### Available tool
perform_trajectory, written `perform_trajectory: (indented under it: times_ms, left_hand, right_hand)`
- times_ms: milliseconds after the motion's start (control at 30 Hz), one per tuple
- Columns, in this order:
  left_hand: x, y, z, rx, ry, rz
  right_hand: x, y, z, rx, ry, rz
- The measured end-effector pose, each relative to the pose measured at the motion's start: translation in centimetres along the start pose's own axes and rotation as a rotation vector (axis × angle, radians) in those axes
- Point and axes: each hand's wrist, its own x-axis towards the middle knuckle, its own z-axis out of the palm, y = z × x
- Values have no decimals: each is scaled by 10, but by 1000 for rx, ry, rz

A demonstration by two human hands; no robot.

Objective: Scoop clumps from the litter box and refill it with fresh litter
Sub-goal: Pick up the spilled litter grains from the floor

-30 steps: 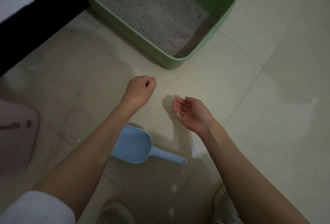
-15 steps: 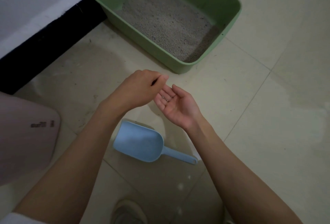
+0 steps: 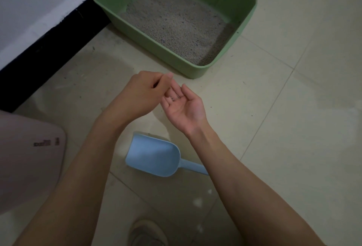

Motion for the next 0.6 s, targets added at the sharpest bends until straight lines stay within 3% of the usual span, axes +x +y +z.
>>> perform_trajectory:
  times_ms: [300, 600]
  left_hand:
    - [-9, -5, 7, -217, 19, -152]
    - [-13, -7, 12, -314, 120, -164]
  right_hand:
    - [-6, 3, 5, 60, -7, -21]
    - [-7, 3, 2, 37, -37, -33]
